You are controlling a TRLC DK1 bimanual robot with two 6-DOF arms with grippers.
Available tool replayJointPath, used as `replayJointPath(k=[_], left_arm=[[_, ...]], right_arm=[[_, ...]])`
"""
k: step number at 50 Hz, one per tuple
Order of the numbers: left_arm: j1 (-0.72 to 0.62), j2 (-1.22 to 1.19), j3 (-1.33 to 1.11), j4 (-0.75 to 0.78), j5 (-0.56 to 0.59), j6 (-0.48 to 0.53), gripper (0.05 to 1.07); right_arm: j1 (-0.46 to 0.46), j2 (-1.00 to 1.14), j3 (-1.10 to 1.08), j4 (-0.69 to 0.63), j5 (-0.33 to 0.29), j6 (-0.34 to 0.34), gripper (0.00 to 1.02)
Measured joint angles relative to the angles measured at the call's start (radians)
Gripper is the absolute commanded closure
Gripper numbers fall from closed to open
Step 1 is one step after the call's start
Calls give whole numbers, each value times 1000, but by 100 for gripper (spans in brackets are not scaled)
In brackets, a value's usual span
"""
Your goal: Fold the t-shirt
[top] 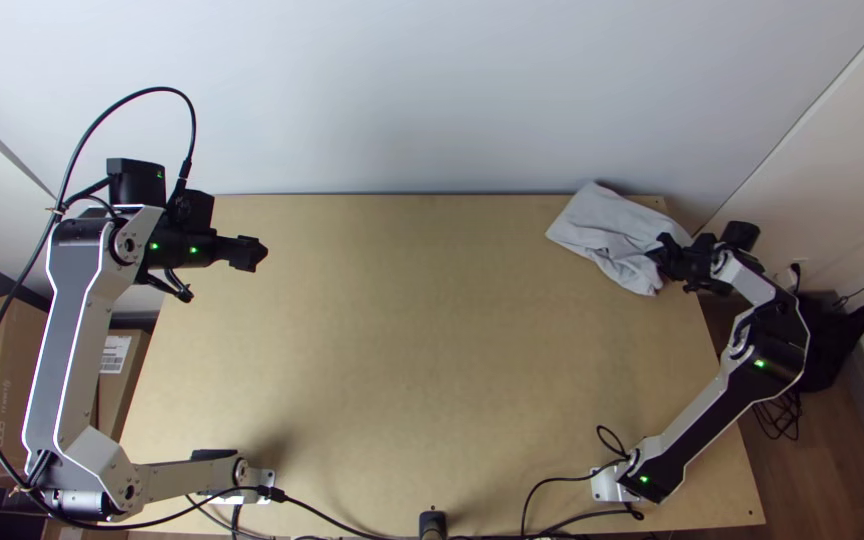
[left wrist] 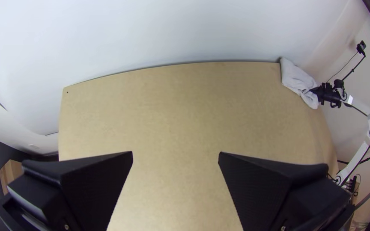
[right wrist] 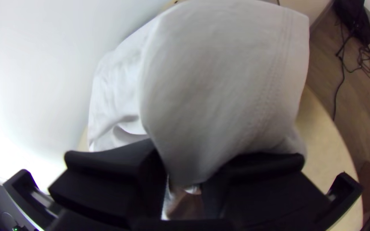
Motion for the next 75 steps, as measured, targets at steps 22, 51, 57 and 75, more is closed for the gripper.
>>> replayJointPath(k=[22,51,57,75], left_arm=[[5,-75,13,144,-6,-63,10],[7,-520,-331,945,-393,-68,10],[7,-702,-535,1097,-395,-52,10],[6,-1138,-1082,1426,-393,-37,10]], right_arm=[[-122,-257,-8,8,144,-256,3],[208,-1095,2,212,397,-342,3],[221,-1258,-72,230,397,-330,3],[223,-1830,-706,700,404,-323,3]])
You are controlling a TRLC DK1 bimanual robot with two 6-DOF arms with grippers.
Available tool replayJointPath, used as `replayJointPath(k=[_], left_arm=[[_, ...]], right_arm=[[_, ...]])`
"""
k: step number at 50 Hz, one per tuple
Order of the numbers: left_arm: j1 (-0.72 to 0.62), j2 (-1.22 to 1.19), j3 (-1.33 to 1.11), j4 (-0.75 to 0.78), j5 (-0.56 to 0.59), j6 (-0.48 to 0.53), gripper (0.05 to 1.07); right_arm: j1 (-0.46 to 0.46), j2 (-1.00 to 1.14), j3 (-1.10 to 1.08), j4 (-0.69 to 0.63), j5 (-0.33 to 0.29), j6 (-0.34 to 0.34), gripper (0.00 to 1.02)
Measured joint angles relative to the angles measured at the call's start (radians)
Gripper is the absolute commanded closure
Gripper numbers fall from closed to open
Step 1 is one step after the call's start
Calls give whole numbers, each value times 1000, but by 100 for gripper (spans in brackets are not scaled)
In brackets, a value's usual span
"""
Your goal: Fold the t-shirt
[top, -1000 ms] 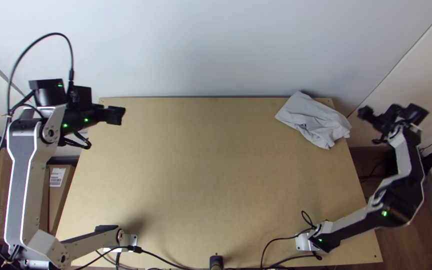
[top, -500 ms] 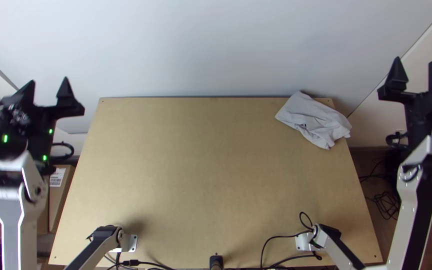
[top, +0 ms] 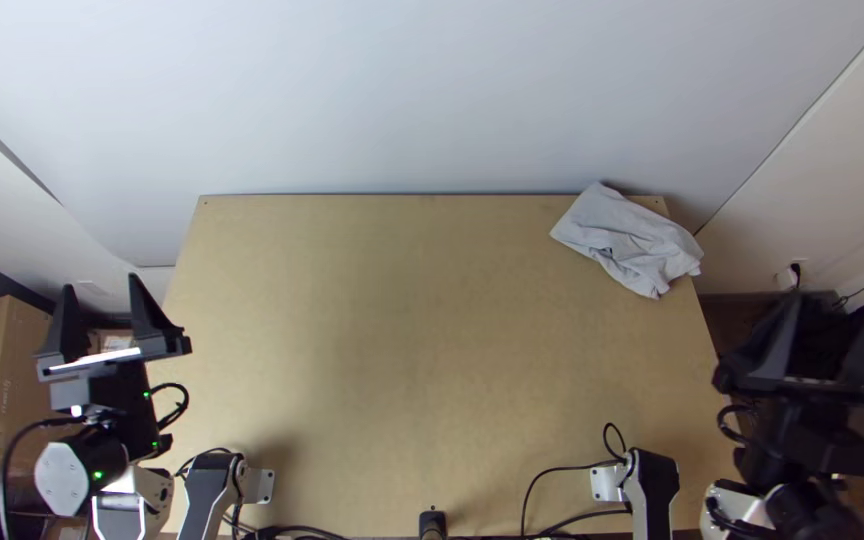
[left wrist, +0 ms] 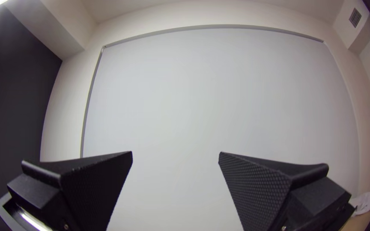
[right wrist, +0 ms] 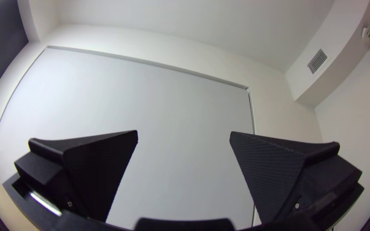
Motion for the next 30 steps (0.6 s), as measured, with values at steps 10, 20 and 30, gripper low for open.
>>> replayJointPath(k=[10,20,30], left_arm=[[0,-86,-162,77,3,3,10],[-4,-181,-380,169,34,7,10],[-10,-227,-551,183,59,41,10]], right_arm=[[0,-126,-233,2,0,20,3],[42,-232,-428,-1,-1,78,3],[89,-245,-567,-24,-1,177,3]])
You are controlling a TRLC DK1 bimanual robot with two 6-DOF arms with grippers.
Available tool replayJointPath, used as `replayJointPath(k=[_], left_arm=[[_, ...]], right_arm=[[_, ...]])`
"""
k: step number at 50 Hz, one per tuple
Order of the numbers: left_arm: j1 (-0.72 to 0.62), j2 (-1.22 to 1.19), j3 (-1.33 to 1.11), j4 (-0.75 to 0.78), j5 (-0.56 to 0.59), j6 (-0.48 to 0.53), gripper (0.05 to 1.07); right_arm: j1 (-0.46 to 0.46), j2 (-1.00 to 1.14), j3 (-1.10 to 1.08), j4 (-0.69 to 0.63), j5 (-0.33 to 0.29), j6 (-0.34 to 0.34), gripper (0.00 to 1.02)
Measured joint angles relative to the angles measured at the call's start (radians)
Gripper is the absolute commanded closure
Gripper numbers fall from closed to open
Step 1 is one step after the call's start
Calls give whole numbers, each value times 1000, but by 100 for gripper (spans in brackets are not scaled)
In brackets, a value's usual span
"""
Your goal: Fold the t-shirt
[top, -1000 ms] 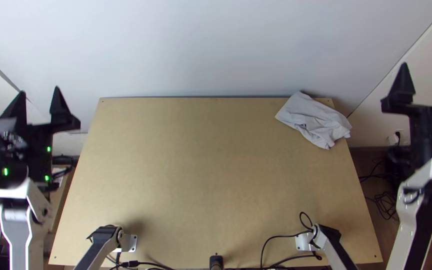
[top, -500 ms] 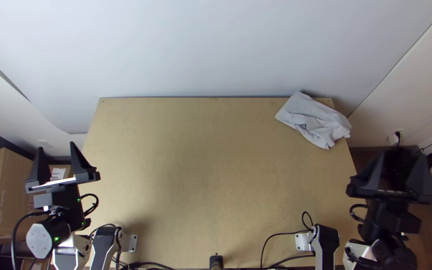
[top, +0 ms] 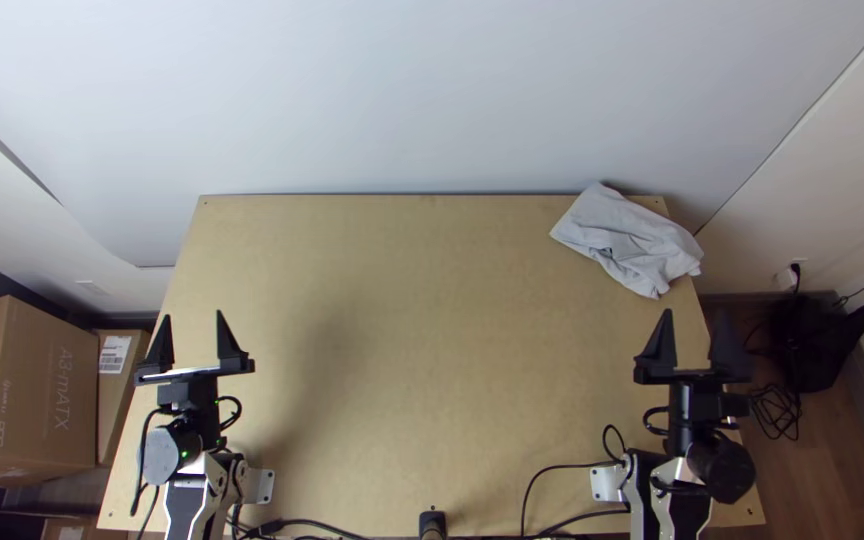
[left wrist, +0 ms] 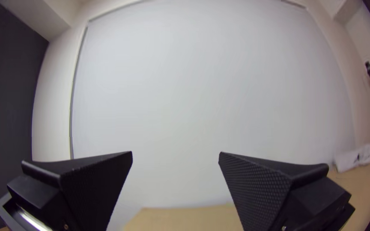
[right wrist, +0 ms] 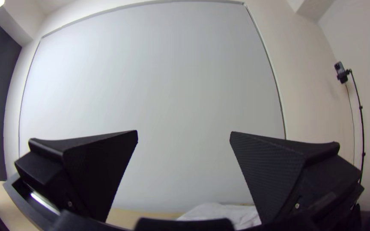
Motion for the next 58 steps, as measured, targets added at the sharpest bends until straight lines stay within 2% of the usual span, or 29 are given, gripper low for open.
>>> replayJointPath(k=[6,13,20,26,58], left_arm=[[0,-6,0,-74,0,-2,10],[0,4,0,-389,18,-8,10],[0,2,0,-394,28,-9,10],[0,0,0,-394,30,-9,10],[0,-2,0,-394,30,-9,10]], right_arm=[[0,-1,-90,-26,0,50,3],[0,-1,-115,-232,0,84,3],[-24,0,-115,-391,18,89,3],[-62,-1,-115,-386,27,89,3],[-64,-1,-115,-386,27,89,3]])
